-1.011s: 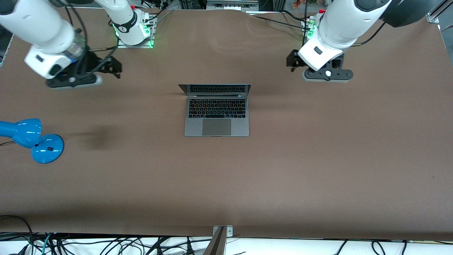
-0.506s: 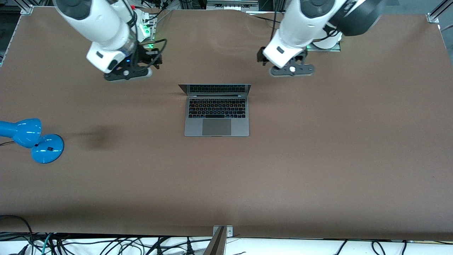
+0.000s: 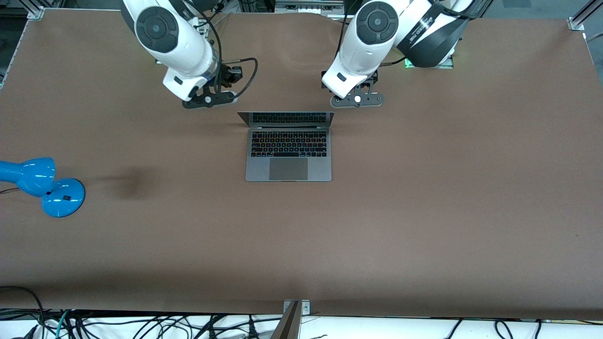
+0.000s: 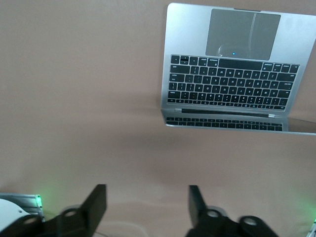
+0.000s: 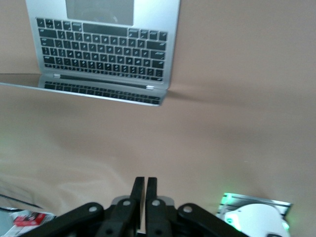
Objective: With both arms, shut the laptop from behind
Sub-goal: 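Move both grippers toward the open laptop's screen back, then lower both grippers behind the laptop screen on either side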
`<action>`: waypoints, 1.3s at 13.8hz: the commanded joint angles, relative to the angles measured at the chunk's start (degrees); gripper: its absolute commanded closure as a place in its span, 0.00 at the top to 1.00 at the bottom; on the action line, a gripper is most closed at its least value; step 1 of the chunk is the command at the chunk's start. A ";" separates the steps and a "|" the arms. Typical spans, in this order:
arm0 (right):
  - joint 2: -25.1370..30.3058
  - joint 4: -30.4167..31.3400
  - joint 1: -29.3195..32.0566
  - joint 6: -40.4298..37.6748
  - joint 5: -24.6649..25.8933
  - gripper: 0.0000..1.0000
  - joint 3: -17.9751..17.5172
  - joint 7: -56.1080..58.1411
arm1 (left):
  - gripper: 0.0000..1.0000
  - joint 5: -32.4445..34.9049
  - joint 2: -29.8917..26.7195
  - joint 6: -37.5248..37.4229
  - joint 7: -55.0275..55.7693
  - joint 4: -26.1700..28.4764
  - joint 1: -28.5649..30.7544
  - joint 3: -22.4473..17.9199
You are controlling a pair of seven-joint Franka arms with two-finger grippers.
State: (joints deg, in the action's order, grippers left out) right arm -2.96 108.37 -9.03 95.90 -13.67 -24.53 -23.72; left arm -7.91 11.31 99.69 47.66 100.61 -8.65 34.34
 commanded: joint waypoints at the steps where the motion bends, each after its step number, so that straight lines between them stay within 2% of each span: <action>1: -1.33 3.68 -0.98 3.40 -4.34 0.04 0.09 -0.63 | 0.00 -2.53 2.74 1.91 6.46 -0.86 -2.16 0.37; 5: -4.67 5.09 -0.99 6.30 -6.29 0.04 0.09 -0.54 | 0.00 -4.04 6.08 3.14 6.57 -1.12 -2.25 0.46; 9: -6.17 7.90 -1.08 15.35 -6.20 0.04 0.09 0.52 | 0.00 -4.13 8.64 4.72 6.30 -1.73 -1.37 0.29; 16: -6.62 7.64 -0.28 19.67 -5.23 0.04 0.62 3.24 | 0.00 -2.90 12.77 8.68 5.95 -2.00 -1.46 -0.15; 18: -6.70 7.55 0.76 20.81 -5.06 0.04 0.80 3.42 | 0.00 -0.62 13.65 9.29 6.04 -2.09 -1.46 -0.07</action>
State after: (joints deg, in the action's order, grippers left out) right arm -10.49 115.18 -9.54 115.13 -18.55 -23.71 -21.71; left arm -10.14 23.44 108.77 53.61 100.06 -10.10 34.09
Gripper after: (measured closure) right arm 0.956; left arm 0.991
